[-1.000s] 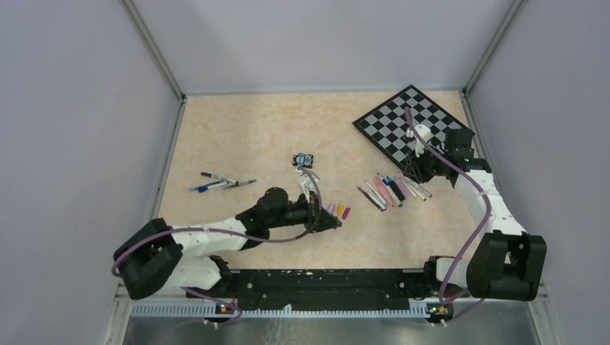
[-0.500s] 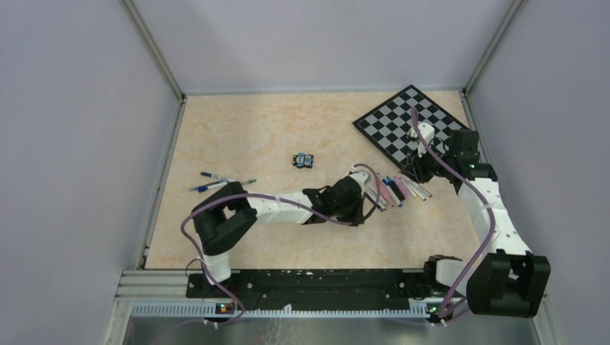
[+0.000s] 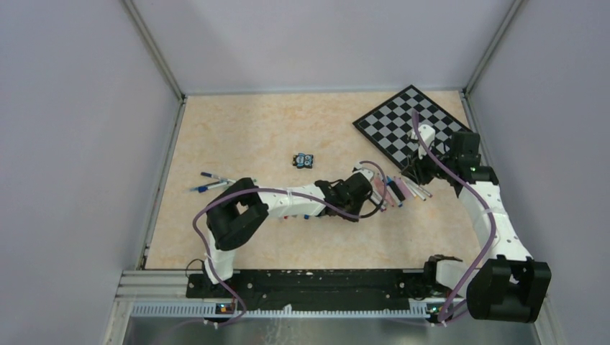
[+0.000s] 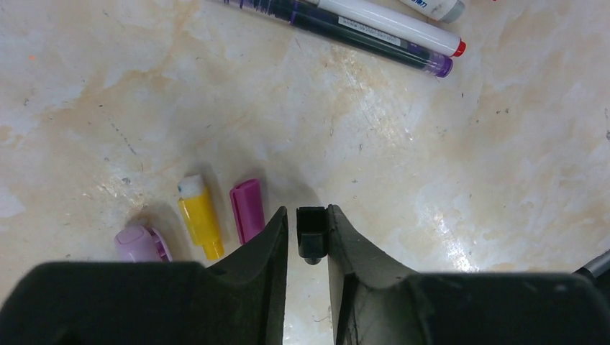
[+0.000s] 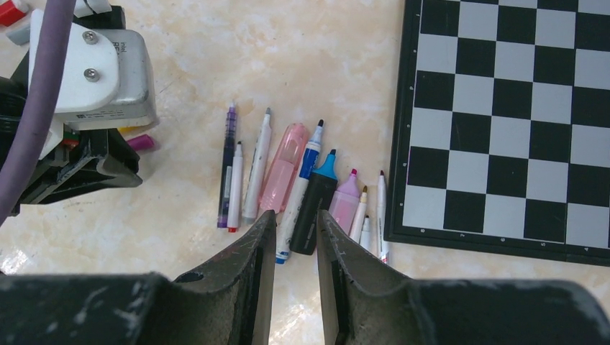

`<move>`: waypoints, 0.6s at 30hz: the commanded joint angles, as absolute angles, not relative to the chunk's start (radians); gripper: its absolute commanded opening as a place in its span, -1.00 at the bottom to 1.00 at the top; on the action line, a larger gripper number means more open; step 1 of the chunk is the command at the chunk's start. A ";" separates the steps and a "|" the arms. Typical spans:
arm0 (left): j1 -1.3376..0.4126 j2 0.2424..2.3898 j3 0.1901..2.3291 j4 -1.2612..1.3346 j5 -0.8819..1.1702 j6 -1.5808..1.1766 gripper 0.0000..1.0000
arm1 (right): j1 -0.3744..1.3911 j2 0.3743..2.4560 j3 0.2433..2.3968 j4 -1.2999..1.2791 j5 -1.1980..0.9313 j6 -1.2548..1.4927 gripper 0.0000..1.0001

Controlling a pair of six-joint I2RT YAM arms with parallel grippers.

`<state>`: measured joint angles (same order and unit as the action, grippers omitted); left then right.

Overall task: Open the pen caps
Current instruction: Place the pen cap at the center of the board.

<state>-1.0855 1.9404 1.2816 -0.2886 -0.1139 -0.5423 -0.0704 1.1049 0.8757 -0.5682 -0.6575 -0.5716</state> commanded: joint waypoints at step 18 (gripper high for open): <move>-1.087 1.667 1.171 -0.213 -0.119 -0.454 -0.15 | -0.074 1.071 0.873 -0.541 -0.683 -0.566 -0.47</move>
<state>-1.0855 1.7367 1.2045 -0.2737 -0.1211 -0.4923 -0.0704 1.0996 0.8749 -0.5674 -0.6579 -0.5716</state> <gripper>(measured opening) 0.415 0.262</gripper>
